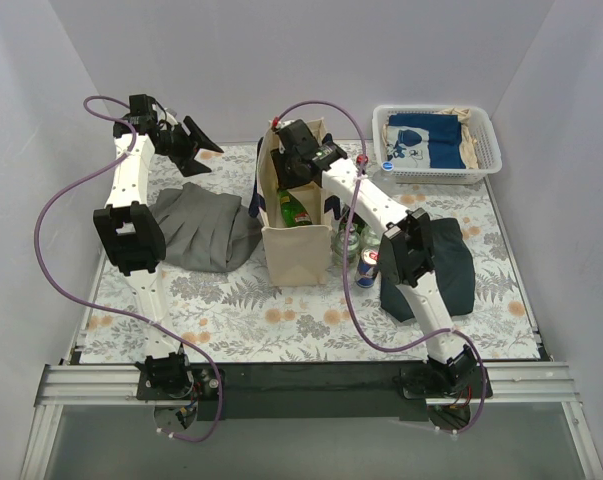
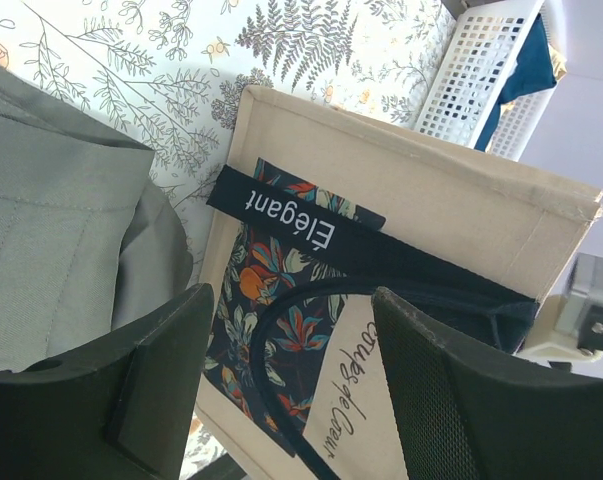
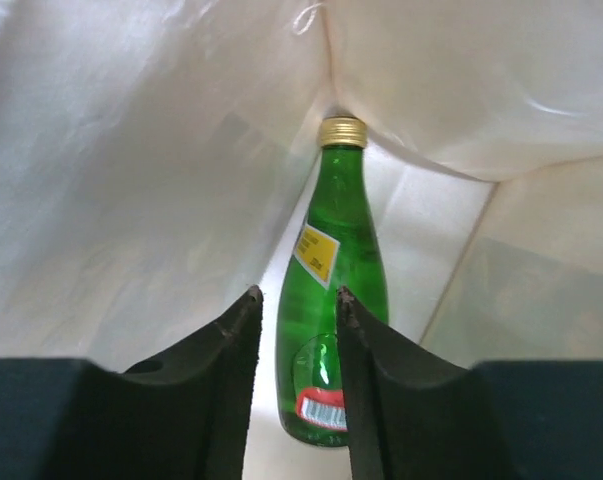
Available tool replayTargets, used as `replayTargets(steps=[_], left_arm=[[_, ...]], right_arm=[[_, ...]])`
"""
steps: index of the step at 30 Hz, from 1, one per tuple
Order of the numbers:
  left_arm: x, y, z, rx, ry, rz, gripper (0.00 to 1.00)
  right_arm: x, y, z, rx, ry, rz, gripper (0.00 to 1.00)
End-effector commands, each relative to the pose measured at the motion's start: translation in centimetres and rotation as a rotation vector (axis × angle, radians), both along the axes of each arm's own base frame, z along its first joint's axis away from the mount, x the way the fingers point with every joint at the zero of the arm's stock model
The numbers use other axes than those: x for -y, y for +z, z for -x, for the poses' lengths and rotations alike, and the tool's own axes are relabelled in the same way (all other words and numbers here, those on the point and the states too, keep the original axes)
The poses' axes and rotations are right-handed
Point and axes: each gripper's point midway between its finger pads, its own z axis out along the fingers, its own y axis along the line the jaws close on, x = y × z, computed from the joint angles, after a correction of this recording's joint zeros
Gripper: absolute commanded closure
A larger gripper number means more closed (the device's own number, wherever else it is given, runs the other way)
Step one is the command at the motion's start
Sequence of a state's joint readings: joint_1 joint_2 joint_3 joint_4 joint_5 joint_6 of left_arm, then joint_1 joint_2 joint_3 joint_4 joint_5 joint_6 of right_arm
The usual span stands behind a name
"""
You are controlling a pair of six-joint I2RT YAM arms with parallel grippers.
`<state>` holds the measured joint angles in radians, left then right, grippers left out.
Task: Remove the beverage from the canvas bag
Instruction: Adjust the drink in the canvas bag.
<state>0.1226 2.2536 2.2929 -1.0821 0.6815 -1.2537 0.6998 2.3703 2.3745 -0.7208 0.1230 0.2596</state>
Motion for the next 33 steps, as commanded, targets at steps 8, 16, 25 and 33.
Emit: replayTargets(steps=[8,16,25,33], left_arm=[[0.2,3.6,0.5,0.079,-0.014,0.021,0.36],[0.2,3.3,0.4,0.072,-0.016,0.024,0.36],[0.3,3.0,0.5,0.064,-0.017,0.025,0.36],[0.2,3.2,0.8,0.061,-0.013,0.024,0.36]], right_arm=[[-2.8,-6.3,-3.1,-0.009,0.052,-0.054,0.48],[-2.7,-9.6,-5.2,0.006,-0.002,-0.056,0.41],[-0.5,-13.5,-5.5,-0.043,-0.048,0.021,0.39],[2.2,-19.8,-2.4,-0.215,-0.064,0.142,0.55]])
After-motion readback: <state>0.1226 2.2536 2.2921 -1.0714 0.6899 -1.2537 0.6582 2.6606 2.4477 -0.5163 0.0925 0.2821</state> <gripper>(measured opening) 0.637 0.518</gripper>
